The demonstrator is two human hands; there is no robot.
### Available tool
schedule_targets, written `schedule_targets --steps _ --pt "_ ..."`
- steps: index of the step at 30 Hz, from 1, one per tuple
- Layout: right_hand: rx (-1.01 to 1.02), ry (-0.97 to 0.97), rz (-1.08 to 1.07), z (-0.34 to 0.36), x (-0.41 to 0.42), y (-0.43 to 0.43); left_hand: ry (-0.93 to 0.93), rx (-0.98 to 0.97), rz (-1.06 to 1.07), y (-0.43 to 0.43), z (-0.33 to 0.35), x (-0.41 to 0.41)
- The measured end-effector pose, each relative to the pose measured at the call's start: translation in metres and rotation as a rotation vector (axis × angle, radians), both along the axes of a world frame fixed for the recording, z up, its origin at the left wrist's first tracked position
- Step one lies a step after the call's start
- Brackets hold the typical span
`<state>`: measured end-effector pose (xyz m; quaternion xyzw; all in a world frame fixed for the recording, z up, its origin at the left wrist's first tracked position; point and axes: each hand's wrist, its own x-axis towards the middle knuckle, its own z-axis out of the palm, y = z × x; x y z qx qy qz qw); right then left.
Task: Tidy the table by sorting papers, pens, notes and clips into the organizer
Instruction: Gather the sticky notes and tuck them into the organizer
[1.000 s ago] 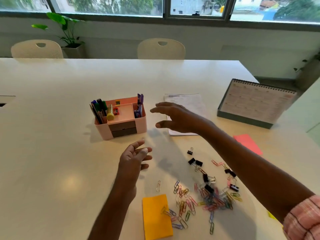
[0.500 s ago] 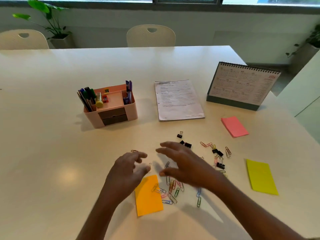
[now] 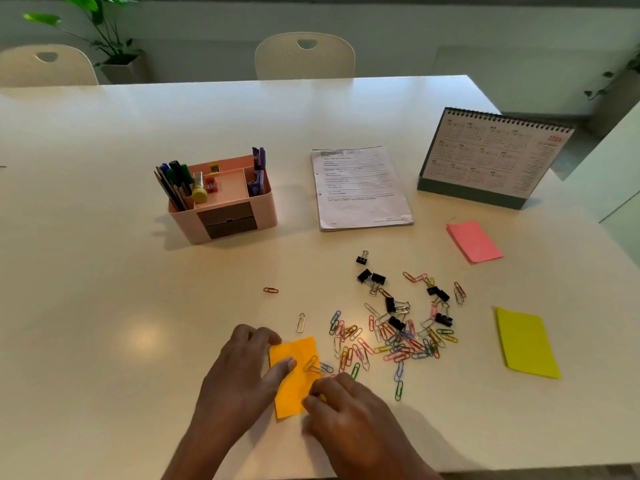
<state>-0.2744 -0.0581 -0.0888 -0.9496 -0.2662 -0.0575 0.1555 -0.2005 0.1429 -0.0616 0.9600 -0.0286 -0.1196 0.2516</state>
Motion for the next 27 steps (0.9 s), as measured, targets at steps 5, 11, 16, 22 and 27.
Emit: schedule_targets --steps 5,11,16,22,27 --pt "0.056 -0.064 -0.073 -0.006 -0.003 -0.002 0.172 -0.453 0.234 -0.011 0.011 -0.003" --pt "0.21 0.0 -0.113 0.003 -0.016 -0.016 -0.128 -0.576 0.33 -0.034 0.029 -0.021" --pt "0.301 0.023 -0.206 0.014 -0.027 -0.033 -0.267 -0.537 0.351 -0.04 0.04 -0.015" --pt "0.336 0.066 -0.454 0.015 -0.018 -0.075 -0.026 -0.723 0.347 -0.042 0.022 -0.004" --pt "0.317 -0.007 -0.892 0.026 0.0 -0.15 0.186 -0.901 0.355 -0.044 0.016 -0.002"
